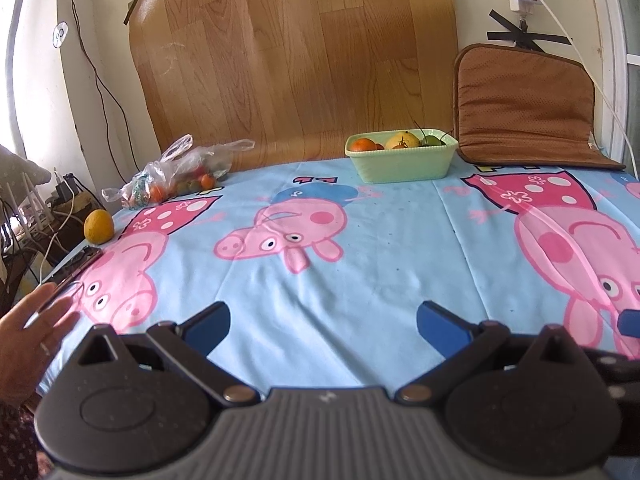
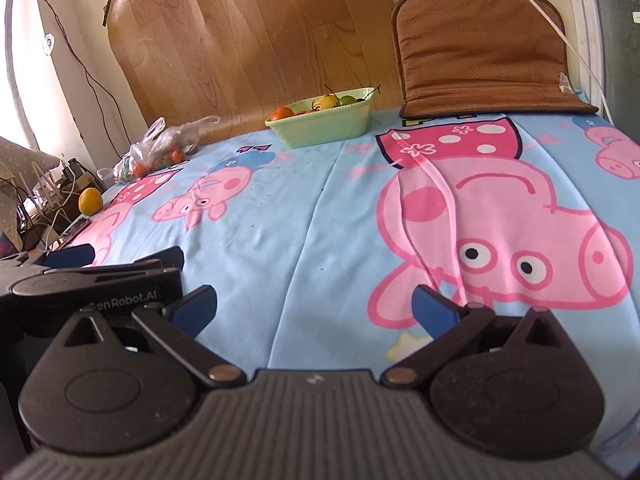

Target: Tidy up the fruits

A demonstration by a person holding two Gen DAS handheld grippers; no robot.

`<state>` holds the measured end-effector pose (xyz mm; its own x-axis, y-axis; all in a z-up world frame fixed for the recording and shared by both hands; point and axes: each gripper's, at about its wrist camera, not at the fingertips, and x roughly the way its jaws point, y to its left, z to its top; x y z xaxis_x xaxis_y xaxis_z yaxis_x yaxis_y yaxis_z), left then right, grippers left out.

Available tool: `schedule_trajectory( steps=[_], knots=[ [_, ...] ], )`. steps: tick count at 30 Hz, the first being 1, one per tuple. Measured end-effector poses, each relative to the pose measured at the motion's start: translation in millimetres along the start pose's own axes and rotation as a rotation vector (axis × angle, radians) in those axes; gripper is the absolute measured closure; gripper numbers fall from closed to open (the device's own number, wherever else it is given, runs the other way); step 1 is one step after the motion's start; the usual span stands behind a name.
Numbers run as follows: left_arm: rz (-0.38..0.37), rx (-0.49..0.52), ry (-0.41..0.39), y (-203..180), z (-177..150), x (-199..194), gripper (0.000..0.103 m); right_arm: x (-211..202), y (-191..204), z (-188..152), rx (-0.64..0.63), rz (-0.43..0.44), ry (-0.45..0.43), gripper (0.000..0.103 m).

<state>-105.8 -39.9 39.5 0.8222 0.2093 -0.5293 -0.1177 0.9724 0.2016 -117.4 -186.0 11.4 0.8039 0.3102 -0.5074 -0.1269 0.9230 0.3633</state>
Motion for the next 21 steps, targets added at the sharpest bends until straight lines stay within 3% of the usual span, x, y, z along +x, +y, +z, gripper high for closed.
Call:
schedule_trajectory(
  steps=[21],
  knots=[
    [-0.011,-0.003,0.017,0.4,-1.1,1.7,0.000,1.5,1.1,-1.1,-0.003,-0.009,0.004,0.000]
  ],
)
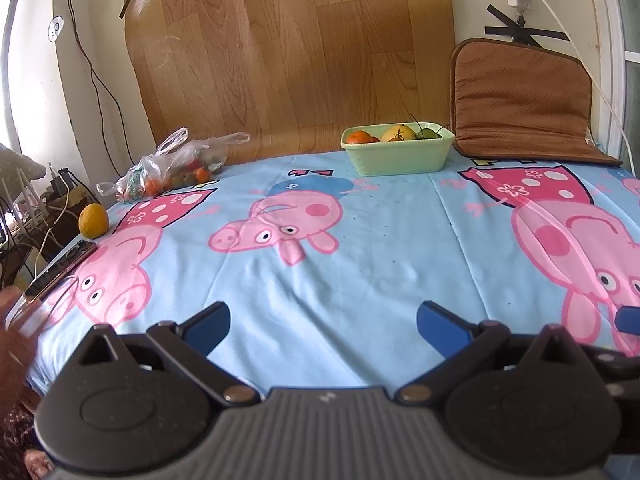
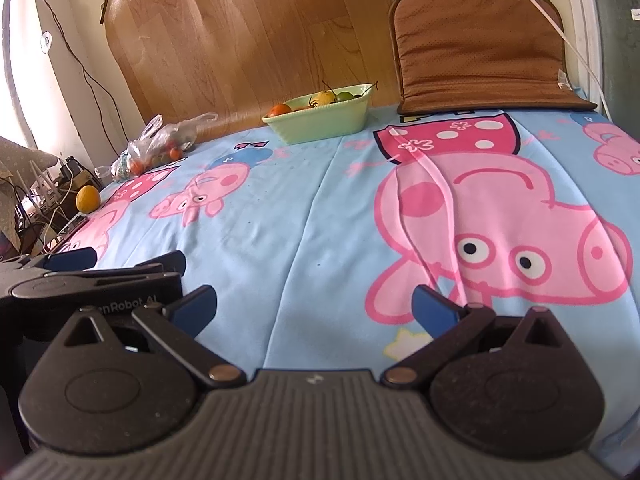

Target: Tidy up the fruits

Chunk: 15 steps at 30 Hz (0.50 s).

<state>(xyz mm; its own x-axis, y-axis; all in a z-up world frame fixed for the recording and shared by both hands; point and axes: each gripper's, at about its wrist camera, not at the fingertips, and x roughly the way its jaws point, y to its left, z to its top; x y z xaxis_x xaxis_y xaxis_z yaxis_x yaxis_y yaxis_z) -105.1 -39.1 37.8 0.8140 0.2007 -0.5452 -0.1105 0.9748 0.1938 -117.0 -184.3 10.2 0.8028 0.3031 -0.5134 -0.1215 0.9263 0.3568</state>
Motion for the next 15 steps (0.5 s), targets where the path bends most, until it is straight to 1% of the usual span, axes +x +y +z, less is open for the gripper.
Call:
schedule_trajectory(
  steps=[15],
  knots=[
    [-0.004,0.000,0.004,-0.7,-1.3,0.3,0.000,1.4,0.9,-0.3,0.000,-0.001,-0.001,0.000]
  ],
)
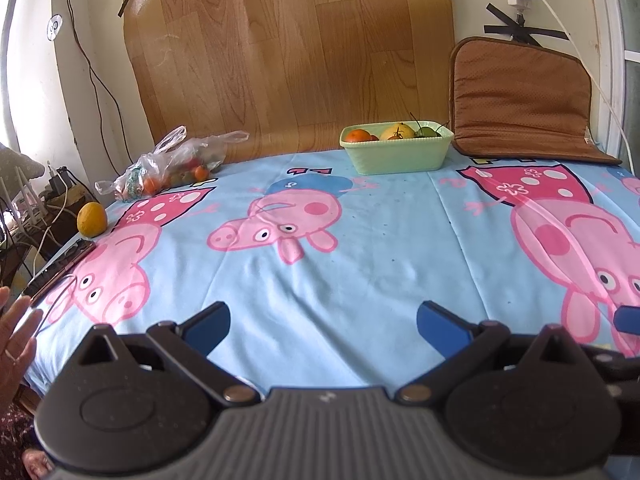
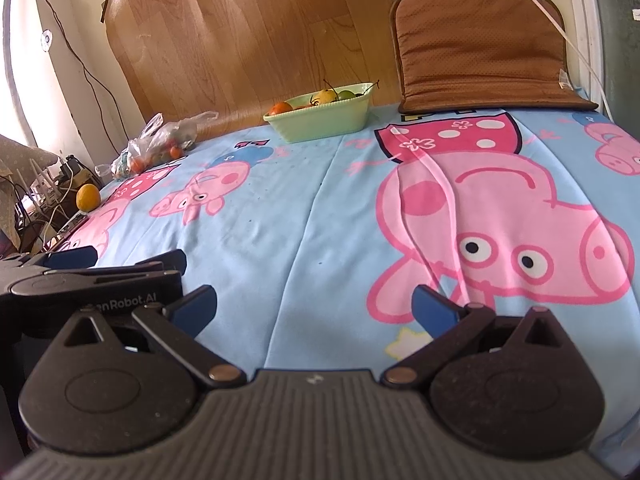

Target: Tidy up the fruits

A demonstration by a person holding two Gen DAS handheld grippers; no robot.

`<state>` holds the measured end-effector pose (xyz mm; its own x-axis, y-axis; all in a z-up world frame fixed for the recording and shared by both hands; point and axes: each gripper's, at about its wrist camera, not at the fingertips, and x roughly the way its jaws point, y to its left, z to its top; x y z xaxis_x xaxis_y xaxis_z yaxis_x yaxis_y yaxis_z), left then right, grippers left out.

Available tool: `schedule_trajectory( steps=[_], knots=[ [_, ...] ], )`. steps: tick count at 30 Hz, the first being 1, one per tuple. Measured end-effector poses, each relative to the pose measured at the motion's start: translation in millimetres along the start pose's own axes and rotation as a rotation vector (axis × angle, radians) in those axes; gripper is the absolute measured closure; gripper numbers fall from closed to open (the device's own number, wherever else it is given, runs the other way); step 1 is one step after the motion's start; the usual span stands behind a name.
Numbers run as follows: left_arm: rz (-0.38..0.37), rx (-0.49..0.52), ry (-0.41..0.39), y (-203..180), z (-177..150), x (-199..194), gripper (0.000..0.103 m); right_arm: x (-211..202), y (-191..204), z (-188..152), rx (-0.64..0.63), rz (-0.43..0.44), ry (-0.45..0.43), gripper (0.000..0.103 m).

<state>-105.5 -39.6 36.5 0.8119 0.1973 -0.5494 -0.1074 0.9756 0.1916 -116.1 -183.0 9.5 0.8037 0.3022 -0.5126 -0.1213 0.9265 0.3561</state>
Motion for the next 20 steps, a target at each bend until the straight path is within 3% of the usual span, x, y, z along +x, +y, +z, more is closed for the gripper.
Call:
schedule_trajectory(
  steps=[20],
  knots=[
    [-0.033,-0.013,-0.007,2.1,-0.9,0.2,0.000,-1.8,-0.8,-2.9,-0.002,-0.008,-0.011,0.000]
  ],
)
